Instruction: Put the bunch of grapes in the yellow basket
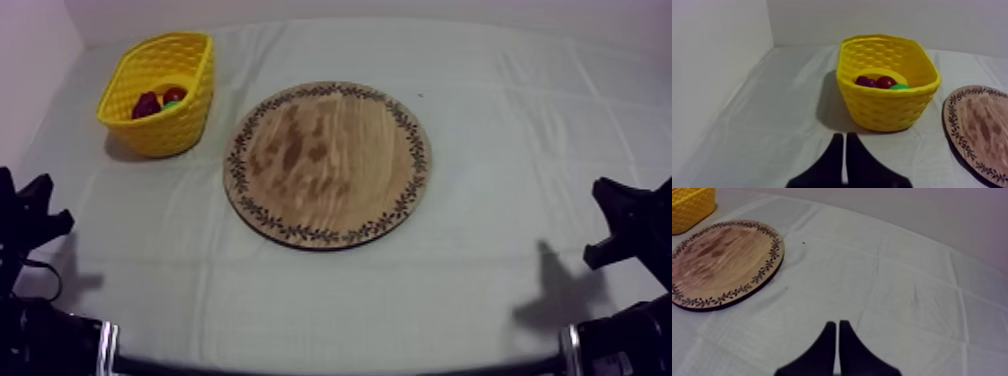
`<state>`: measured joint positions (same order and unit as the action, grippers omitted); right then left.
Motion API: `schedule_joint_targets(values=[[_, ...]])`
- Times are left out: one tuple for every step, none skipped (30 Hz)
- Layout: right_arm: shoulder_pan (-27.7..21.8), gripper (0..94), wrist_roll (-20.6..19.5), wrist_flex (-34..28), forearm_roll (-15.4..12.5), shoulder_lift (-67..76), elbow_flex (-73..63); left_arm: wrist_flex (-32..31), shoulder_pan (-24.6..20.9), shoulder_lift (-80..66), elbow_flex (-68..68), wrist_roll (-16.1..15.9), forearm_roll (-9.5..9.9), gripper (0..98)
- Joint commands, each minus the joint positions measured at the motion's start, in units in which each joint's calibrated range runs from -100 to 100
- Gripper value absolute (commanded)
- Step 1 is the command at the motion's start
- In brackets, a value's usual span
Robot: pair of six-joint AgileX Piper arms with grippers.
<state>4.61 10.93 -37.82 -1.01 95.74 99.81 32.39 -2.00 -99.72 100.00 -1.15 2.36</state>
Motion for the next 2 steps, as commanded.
schedule_joint_targets(values=[[0.0,0.4,0.0,0.0,0.0,0.0,0.0,0.1,0.0,0.0,0.0,0.1,0.01,0.0],[0.0,0.4,0.0,0.0,0.0,0.0,0.0,0.1,0.0,0.0,0.0,0.2,0.01,0.0]])
